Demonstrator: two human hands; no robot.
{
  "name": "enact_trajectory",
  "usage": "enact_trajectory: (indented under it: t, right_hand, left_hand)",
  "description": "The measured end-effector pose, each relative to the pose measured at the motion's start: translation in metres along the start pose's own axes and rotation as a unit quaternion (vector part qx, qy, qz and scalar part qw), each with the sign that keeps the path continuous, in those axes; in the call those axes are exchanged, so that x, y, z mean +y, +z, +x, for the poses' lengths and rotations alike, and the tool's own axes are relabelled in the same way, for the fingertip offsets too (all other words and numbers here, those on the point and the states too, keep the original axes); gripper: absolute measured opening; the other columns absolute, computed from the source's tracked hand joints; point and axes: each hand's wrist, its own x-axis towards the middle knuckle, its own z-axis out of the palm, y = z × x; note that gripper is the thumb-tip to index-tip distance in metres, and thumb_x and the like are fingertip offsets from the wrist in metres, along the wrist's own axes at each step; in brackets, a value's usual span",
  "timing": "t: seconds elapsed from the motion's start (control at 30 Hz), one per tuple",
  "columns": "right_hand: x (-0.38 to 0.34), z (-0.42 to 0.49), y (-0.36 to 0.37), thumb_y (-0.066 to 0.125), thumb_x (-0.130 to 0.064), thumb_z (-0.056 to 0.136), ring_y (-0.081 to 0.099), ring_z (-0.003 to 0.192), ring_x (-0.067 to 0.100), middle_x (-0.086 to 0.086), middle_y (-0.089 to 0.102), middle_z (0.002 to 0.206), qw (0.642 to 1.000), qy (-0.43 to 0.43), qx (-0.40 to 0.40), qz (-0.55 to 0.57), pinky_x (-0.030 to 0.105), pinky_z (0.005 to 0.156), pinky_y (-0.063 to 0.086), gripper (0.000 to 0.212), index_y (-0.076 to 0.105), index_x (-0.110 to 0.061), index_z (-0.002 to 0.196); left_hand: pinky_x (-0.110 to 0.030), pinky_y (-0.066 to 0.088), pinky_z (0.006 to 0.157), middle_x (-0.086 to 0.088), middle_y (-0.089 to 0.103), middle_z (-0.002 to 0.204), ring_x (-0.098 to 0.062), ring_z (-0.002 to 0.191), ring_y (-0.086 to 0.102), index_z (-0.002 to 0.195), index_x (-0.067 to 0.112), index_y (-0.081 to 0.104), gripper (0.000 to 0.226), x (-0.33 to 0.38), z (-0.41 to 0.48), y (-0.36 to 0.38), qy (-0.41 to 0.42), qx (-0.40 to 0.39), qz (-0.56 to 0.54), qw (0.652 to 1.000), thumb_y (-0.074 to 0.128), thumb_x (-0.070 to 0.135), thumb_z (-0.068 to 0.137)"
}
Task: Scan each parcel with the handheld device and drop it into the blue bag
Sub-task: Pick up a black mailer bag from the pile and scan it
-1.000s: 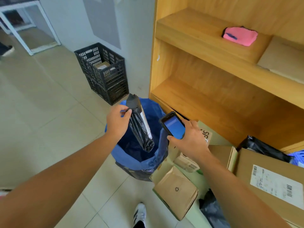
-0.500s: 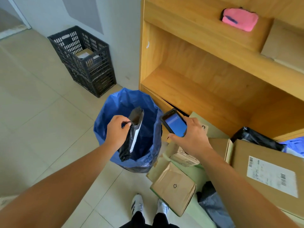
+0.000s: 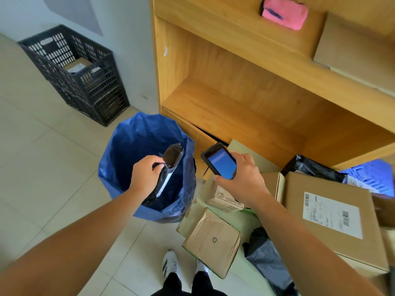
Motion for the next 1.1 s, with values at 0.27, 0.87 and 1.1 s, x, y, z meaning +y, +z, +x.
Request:
enact_trajectory:
  t: [0.27,0.87,1.1]
  right_hand:
    - [0.003,0.002,0.008,0.067,-0.067,0.068,0.054,0.113,0.025,-0.004,0.043,0.128,1.000,0.000,-0.009,0.006,0.050,0.092,0.054,0.086,0.042,-0.030,0.142]
    - [0.021,-0.023,0.009,0.066,-0.067,0.068,0.056,0.107,0.019,-0.006,0.044,0.123,1.000,0.016,0.001,0.017,0.045,0.088,0.056,0.084,0.043,-0.029,0.140]
    - [0.075,-0.056,-0.025,0.072,-0.060,0.075,0.052,0.099,0.014,-0.007,0.041,0.115,0.997,0.050,0.047,0.021,0.032,0.078,0.049,0.072,0.045,-0.028,0.133]
  left_hand:
    - [-0.040,0.058,0.082,0.010,0.070,0.090,-0.011,0.084,0.070,0.084,0.028,0.068,0.015,-0.016,-0.028,0.016,-0.064,-0.059,0.022,0.996,0.070,0.017,0.094]
    - [-0.033,0.057,0.083,0.014,0.071,0.109,-0.009,0.100,0.068,0.117,0.025,0.068,0.018,0.021,-0.025,0.007,-0.016,-0.064,0.051,0.997,0.062,0.024,0.100]
    - [-0.039,0.056,0.092,0.010,0.069,0.124,-0.014,0.116,0.064,0.131,0.024,0.063,0.033,0.086,-0.028,0.042,0.071,-0.105,0.067,0.990,0.065,0.030,0.099]
